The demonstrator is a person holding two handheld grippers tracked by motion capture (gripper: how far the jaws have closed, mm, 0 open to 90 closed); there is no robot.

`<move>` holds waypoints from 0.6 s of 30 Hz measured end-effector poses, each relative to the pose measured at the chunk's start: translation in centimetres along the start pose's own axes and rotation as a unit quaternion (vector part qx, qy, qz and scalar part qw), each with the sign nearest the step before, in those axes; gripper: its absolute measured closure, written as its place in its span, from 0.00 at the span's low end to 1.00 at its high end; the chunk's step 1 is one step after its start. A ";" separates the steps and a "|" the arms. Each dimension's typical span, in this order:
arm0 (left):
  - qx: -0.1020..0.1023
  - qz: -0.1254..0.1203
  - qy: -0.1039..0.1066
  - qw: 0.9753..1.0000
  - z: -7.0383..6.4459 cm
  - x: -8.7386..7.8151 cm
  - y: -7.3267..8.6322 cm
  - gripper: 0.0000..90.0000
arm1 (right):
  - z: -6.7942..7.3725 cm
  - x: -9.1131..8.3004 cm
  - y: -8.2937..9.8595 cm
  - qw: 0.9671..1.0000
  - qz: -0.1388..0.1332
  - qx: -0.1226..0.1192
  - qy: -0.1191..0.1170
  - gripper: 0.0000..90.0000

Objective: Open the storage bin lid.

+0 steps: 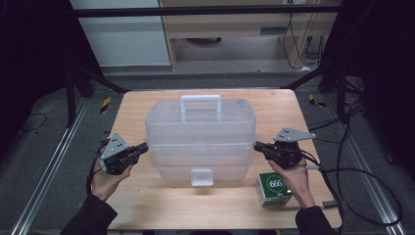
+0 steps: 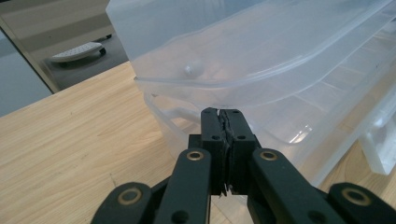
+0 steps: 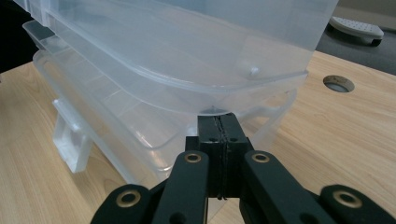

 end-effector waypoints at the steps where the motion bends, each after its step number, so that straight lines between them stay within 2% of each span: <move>1: 0.001 -0.002 -0.004 1.000 0.0 0.0 -0.1 0.98 | -0.1 0.0 -0.1 1.000 -0.001 0.000 0.001 1.00; 10: -0.001 -0.011 -0.017 1.000 0.0 0.4 -0.6 0.94 | -0.5 0.0 -0.8 1.000 -0.006 -0.003 0.006 1.00; 15: 0.009 -0.013 -0.037 0.999 0.2 0.8 -0.4 0.82 | -0.6 0.1 -0.7 1.000 -0.002 -0.005 0.007 1.00; 18: 0.014 -0.021 -0.039 0.999 0.1 0.9 -0.6 0.74 | -0.6 0.1 -0.7 1.000 -0.002 -0.005 0.007 1.00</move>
Point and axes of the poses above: each handheld gripper's, and its own axes: x roughly forward along the jaws, y roughly out of its underside, z roughly to its left, the point moved 6 cm from there along x, roughly forward along the jaws, and after that the axes turned 13 degrees about -x, right-handed, at the moved point
